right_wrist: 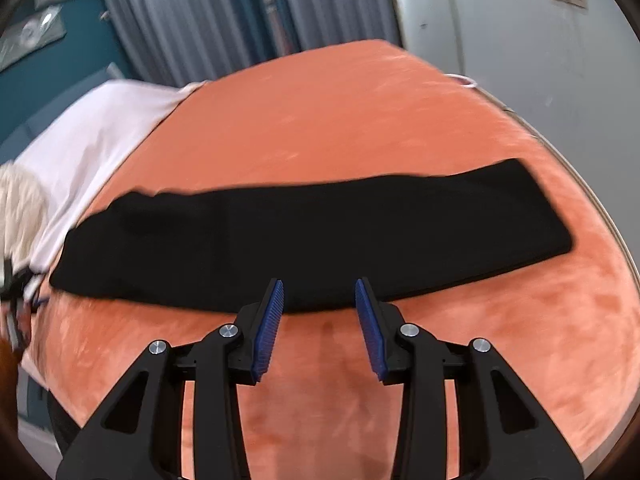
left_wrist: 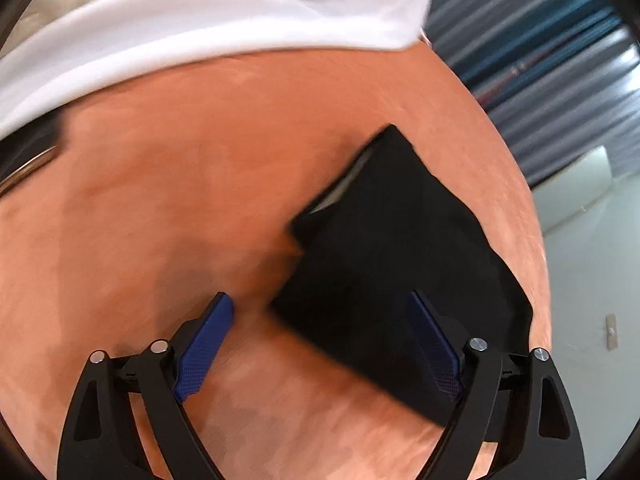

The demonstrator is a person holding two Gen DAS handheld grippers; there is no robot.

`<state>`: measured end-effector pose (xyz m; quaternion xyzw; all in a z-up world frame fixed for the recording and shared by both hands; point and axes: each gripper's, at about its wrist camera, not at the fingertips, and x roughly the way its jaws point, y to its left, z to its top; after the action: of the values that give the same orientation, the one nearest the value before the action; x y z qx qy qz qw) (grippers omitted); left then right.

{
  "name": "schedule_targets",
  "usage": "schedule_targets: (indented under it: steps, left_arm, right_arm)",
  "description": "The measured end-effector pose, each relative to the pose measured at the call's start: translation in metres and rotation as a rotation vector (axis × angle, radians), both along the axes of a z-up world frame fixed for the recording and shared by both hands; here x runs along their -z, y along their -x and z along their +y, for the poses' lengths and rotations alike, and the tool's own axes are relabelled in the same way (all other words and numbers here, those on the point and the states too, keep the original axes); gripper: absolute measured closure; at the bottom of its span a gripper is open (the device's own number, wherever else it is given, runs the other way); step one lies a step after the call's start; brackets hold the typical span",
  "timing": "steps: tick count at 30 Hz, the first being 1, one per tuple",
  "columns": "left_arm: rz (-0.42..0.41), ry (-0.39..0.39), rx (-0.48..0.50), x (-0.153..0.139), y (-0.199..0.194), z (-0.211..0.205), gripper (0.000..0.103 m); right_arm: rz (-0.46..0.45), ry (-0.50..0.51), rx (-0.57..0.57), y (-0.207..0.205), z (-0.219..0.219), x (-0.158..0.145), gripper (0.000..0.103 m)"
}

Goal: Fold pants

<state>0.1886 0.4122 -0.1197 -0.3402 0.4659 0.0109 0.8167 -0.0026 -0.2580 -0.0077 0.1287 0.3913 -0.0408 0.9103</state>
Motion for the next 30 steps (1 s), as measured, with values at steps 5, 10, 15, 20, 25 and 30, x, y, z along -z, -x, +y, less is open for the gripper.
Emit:
schedule_targets:
  steps: [5, 10, 15, 20, 25, 30]
  left_arm:
    - [-0.041, -0.074, 0.075, -0.023, -0.027, -0.001, 0.096]
    - [-0.274, -0.252, 0.122, -0.094, -0.024, 0.003, 0.092]
    - [0.063, -0.559, 0.092, 0.008, -0.042, 0.016, 0.103]
    - [-0.082, -0.398, -0.049, -0.015, 0.007, 0.043, 0.102]
    - [-0.181, -0.518, 0.018, -0.081, 0.014, -0.017, 0.083]
    - [-0.28, -0.541, 0.194, -0.109, -0.004, -0.141, 0.034]
  right_arm:
    - [0.019, 0.012, -0.024, 0.001, 0.033, -0.003, 0.066]
    - [-0.003, 0.036, -0.022, -0.008, 0.047, -0.007, 0.064]
    - [0.012, 0.016, -0.014, -0.012, 0.054, 0.007, 0.053]
    - [0.03, 0.025, 0.004, -0.005, 0.046, 0.012, 0.052]
    - [0.011, 0.022, 0.076, 0.003, 0.013, 0.01, 0.051]
    - [-0.03, 0.09, 0.196, 0.004, -0.05, -0.004, 0.038]
